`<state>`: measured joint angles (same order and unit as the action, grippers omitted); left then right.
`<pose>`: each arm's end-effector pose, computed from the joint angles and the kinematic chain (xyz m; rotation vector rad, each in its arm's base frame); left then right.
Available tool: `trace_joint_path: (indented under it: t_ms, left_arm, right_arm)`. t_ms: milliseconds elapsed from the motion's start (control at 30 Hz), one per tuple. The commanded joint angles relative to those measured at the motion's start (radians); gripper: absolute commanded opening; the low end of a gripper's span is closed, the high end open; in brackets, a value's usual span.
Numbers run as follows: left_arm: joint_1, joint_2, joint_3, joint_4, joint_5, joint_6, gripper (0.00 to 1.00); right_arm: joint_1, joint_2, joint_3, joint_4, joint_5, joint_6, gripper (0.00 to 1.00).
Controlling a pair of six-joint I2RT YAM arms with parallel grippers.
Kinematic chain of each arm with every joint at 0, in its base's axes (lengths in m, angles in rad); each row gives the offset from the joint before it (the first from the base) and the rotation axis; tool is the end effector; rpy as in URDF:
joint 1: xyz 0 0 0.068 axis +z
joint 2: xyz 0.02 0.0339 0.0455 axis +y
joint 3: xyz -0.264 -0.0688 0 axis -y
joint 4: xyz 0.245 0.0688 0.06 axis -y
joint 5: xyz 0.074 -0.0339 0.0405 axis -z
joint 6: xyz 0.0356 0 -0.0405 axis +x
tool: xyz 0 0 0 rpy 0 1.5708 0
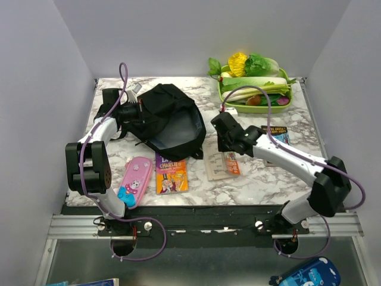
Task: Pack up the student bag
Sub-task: Pick up the book from the center of the board, then place the book in the student bag.
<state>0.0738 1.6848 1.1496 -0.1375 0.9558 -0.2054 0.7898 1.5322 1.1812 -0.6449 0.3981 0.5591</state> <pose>0.3665 -0.0021 0.2435 0.2230 2.1163 -1.1325 0.2341 0.2165 0.2598 -0.1370 2.4527 0.0664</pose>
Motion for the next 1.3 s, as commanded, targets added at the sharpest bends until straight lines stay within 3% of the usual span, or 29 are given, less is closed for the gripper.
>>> trace_joint_path:
  t_ms: [0,100,267,500,733,900,1100,1267]
  left_arm:
    - [0.014,-0.036,0.022,-0.005,0.043,0.014,0.00]
    - [0.012,-0.034,0.019,0.001,0.050,0.012,0.00]
    - [0.014,-0.030,0.030,-0.025,0.063,0.031,0.00]
    - [0.012,-0.024,0.035,-0.033,0.069,0.029,0.00]
    - [0.008,-0.036,0.035,-0.043,0.080,0.032,0.00]
    - [0.004,-0.036,0.032,-0.060,0.081,0.047,0.00]
    - [0.004,-0.037,0.047,-0.103,0.136,0.083,0.00]
    - [0.004,-0.036,0.104,-0.270,0.182,0.199,0.00]
  right_arm:
    - [-0.003,-0.147,0.115,0.140,-0.047,-0.152,0.01]
    - [0.002,-0.141,0.259,0.091,-0.108,-0.269,0.01]
    - [0.052,-0.152,0.356,0.021,-0.191,-0.465,0.01]
    - [0.110,-0.181,0.454,0.017,-0.189,-0.521,0.01]
    - [0.166,-0.130,0.592,0.040,-0.349,-0.591,0.01]
    - [0.193,-0.119,0.630,0.068,-0.393,-0.611,0.01]
    - [0.192,-0.089,0.502,0.186,-0.478,-0.714,0.01]
    - [0.192,0.022,0.489,0.211,-0.467,-0.820,0.01]
